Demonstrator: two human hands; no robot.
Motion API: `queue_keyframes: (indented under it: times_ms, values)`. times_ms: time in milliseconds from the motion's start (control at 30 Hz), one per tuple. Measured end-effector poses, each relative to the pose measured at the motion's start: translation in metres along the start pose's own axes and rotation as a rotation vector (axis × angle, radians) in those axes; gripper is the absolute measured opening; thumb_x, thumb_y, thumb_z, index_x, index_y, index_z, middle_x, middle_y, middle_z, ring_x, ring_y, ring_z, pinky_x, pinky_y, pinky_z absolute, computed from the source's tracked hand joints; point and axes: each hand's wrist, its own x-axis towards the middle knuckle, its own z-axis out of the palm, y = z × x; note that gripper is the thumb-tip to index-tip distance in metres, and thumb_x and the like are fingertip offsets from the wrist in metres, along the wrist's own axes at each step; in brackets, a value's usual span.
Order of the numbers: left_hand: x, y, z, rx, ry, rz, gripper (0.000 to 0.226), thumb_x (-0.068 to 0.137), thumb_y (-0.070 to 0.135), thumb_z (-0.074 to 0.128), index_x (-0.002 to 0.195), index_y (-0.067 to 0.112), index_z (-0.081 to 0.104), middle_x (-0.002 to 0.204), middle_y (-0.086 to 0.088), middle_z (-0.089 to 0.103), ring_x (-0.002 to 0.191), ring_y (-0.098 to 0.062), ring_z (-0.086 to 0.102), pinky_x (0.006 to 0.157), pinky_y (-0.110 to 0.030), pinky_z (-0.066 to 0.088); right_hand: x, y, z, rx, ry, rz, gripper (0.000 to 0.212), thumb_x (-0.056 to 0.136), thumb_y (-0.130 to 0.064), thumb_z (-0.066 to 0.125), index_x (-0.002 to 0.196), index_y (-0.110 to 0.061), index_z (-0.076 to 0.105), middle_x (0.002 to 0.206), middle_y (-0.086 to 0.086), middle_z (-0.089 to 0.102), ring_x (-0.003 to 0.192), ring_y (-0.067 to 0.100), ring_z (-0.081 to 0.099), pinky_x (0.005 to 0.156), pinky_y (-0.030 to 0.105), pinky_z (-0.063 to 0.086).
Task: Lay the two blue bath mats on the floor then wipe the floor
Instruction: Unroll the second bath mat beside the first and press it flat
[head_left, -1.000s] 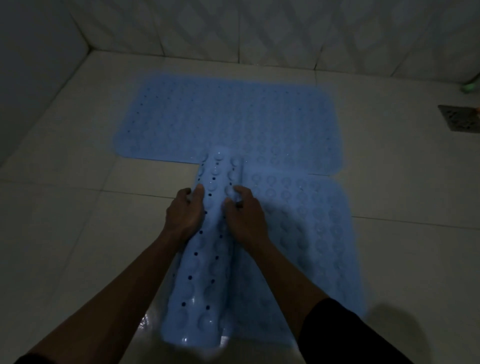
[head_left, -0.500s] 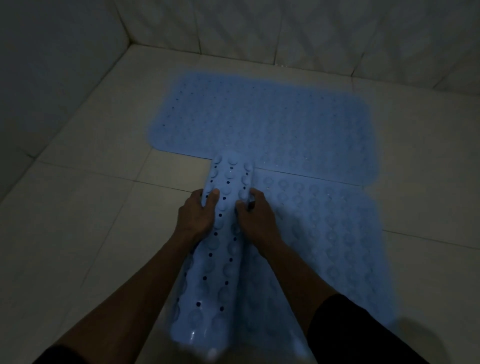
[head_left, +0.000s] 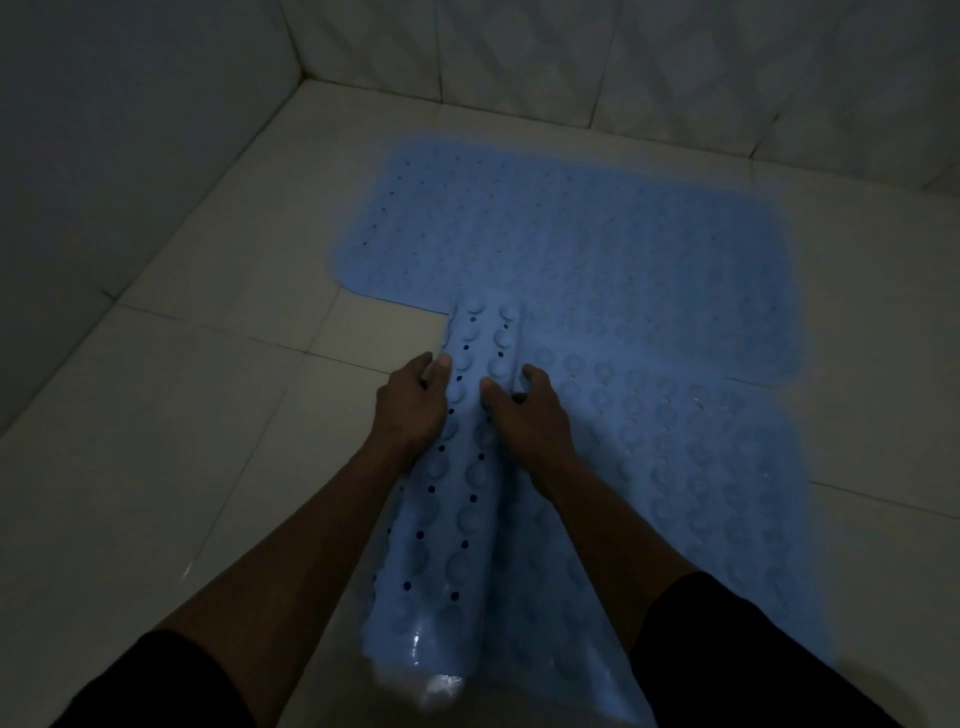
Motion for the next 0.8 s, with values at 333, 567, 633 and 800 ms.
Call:
queue_keyframes:
  times_ms: [333,567,633,800]
  values:
    - [-0.004,-0.017,-0.043,-0.001,0.008,0.096,0.051,0.096,0.047,0.058,0.14,0.024,0.048,0.121,0.012,0.056,0.113,-0.013,0.06,0.088,-0.023,0.044,0.013,-0.035,0.044,0.07,-0.116,0.06,0.037,0.096,-0.015,0.046,0.133,-0.013,0.047,0.129,0.018,0.056,0.114,0.04,0.057,0.097,0.056,0.048]
    - [0.004,-0.051,-0.071,0.231,-0.022,0.12,0.086,0.084,0.034,0.077,0.153,0.013,0.031,0.141,-0.012,0.049,0.12,-0.021,0.052,0.092,-0.027,0.043,0.017,-0.033,0.063,-0.209,-0.248,-0.029,0.052,0.092,-0.003,0.047,0.144,-0.008,0.042,0.148,0.016,0.043,0.135,0.03,0.042,0.107,0.03,0.033]
    - [0.006,-0.057,-0.074,0.285,0.051,0.16,0.07,0.09,0.021,0.07,0.15,0.01,0.036,0.137,-0.02,0.05,0.122,-0.033,0.052,0.093,-0.033,0.042,0.02,-0.034,0.067,-0.247,-0.268,-0.048,0.057,0.09,-0.002,0.049,0.145,-0.01,0.04,0.148,0.016,0.043,0.135,0.029,0.042,0.107,0.03,0.034]
    - [0.0,-0.066,-0.073,0.282,0.135,0.239,0.051,0.099,0.024,0.04,0.147,0.011,0.041,0.135,-0.02,0.046,0.117,-0.035,0.051,0.097,-0.043,0.047,0.023,-0.034,0.083,-0.455,-0.302,-0.178,0.048,0.086,-0.005,0.051,0.134,-0.009,0.052,0.134,0.018,0.053,0.122,0.037,0.05,0.106,0.04,0.04]
